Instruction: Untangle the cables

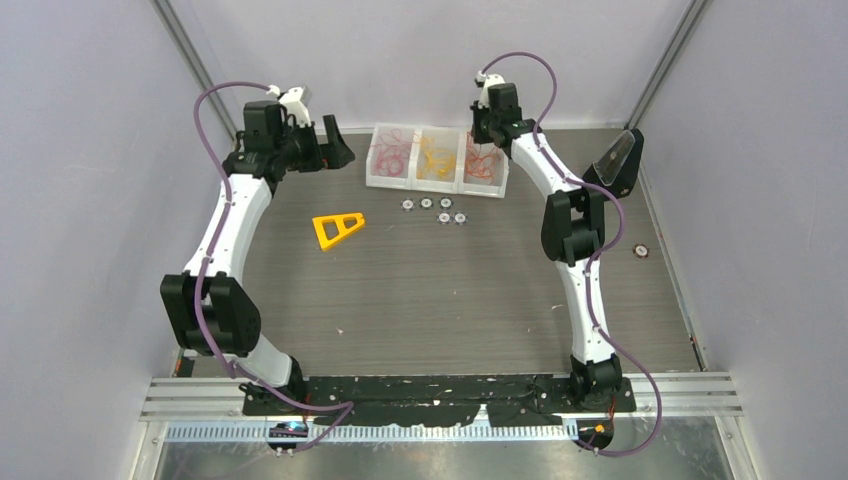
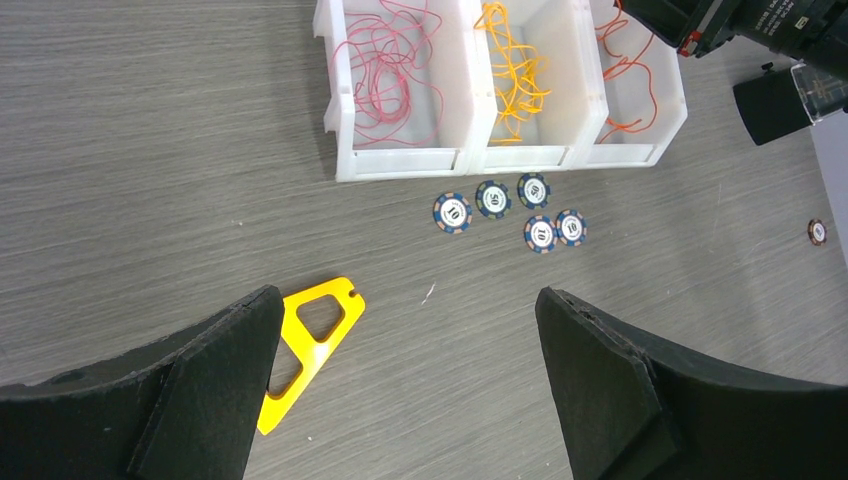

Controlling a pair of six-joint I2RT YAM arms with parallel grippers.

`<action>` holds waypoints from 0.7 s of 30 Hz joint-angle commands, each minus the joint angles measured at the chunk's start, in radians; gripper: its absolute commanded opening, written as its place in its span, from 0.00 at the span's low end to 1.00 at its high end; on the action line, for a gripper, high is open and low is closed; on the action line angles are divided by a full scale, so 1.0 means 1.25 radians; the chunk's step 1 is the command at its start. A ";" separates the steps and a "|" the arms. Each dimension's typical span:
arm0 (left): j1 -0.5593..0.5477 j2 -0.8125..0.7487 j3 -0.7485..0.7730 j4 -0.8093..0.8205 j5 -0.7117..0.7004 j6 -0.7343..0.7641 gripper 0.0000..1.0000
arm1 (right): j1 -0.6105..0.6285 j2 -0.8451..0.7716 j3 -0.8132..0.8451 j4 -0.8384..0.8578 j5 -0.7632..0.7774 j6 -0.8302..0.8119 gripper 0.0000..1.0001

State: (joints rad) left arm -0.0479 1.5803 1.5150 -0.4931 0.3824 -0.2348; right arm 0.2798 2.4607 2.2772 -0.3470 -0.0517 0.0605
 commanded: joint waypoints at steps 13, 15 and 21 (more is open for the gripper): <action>0.009 -0.001 0.053 -0.018 0.014 0.020 1.00 | -0.012 -0.218 -0.240 0.058 -0.026 -0.090 0.42; 0.008 -0.001 0.062 -0.040 0.008 0.027 0.99 | -0.011 -0.249 -0.249 0.060 -0.036 -0.099 0.51; 0.009 0.050 0.187 -0.210 -0.057 0.076 1.00 | -0.013 -0.373 -0.330 0.056 -0.060 -0.148 0.78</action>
State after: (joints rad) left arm -0.0444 1.6115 1.6203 -0.6121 0.3641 -0.1993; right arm 0.2665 2.1700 1.9182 -0.3237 -0.0883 -0.0658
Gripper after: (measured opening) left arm 0.994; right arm 0.728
